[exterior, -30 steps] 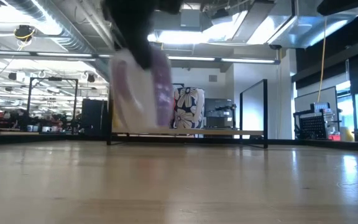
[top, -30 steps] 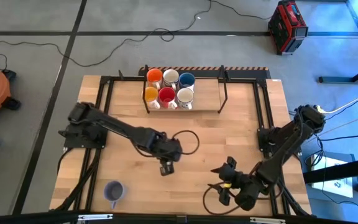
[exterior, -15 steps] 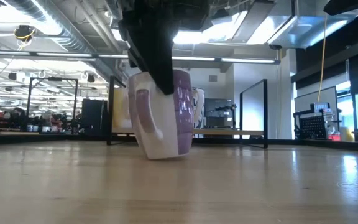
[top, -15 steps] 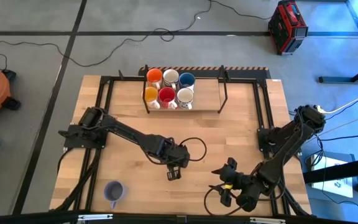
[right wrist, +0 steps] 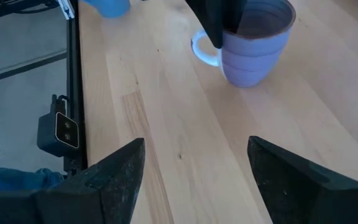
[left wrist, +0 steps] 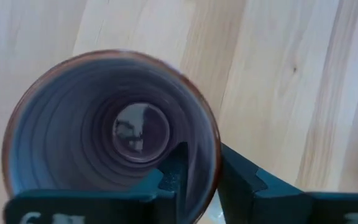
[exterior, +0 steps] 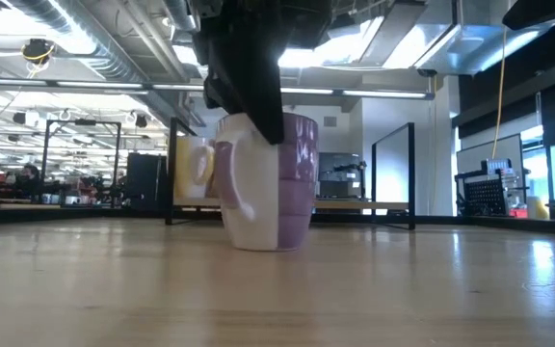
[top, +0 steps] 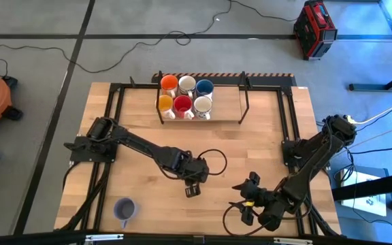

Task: Place coffee mugs
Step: Put the violet mug on the shelf

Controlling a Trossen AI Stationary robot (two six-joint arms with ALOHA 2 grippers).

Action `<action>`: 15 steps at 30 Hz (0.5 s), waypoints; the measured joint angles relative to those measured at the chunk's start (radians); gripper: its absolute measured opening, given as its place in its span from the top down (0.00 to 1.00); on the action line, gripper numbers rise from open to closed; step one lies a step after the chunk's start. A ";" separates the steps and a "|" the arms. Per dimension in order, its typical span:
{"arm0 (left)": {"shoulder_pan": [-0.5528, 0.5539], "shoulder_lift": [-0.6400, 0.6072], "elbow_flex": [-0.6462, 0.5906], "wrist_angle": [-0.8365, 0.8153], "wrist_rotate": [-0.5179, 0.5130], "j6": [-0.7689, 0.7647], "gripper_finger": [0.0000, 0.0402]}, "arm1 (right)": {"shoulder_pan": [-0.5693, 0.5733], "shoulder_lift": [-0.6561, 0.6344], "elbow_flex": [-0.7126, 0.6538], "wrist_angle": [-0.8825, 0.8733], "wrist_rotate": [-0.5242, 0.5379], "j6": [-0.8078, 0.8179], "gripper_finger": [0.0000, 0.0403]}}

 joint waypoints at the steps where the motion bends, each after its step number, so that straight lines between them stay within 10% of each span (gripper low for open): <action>1: 0.000 -0.001 0.000 0.000 0.000 0.000 0.81 | 0.000 0.000 0.000 0.000 0.000 0.000 0.32; 15: 0.002 -0.157 -0.002 -0.040 0.002 0.071 0.65 | 0.000 0.000 0.000 0.005 -0.030 0.015 0.32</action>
